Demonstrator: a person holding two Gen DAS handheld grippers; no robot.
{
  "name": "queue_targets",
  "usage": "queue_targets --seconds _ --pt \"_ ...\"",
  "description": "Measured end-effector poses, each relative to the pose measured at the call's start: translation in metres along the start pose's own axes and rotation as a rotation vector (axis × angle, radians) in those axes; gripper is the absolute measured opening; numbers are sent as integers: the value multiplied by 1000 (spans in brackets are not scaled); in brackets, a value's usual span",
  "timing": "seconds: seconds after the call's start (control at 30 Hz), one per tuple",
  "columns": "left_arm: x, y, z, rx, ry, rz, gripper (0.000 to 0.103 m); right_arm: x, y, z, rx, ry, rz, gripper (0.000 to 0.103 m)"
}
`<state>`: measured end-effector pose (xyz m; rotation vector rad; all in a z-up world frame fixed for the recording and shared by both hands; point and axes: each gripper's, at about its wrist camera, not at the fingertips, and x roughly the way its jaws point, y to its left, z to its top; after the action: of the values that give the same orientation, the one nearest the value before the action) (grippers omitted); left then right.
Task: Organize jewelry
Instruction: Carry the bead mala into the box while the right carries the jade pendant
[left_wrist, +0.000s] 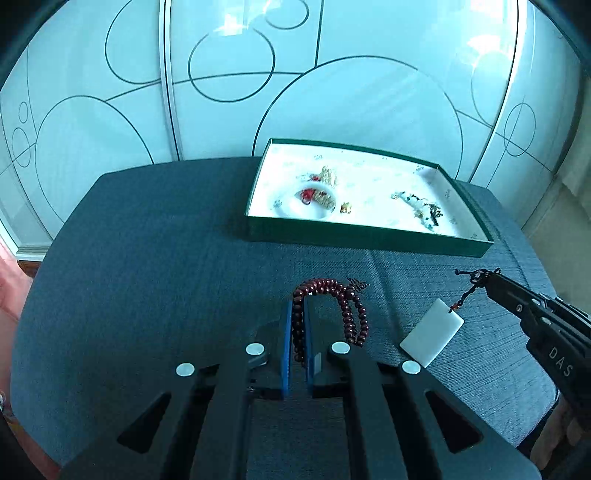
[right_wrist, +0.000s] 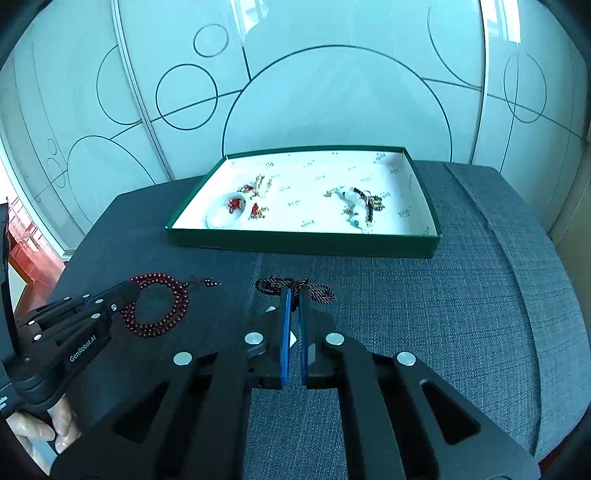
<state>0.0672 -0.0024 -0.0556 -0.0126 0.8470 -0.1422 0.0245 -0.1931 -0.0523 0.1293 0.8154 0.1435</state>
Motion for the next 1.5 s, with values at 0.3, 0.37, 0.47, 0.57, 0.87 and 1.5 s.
queue_targets --seconds 0.3,0.37,0.47,0.57,0.87,1.5 --pt "-9 -4 10 7 -28 -10 6 -14 3 11 -6 -39 10 4" --pt "-12 -5 14 10 -38 -11 5 -17 2 13 -6 -47 11 4" --pt "-14 -7 20 17 -52 -14 5 -20 0 18 0 -60 8 4" --pt "-15 -10 27 23 -62 -17 6 -22 -4 24 7 -71 5 4" --pt "-14 -21 51 49 -101 -24 6 -30 -7 46 11 -101 13 4" --pt "79 -49 130 92 -91 22 5 61 -28 116 9 -31 -27 4"
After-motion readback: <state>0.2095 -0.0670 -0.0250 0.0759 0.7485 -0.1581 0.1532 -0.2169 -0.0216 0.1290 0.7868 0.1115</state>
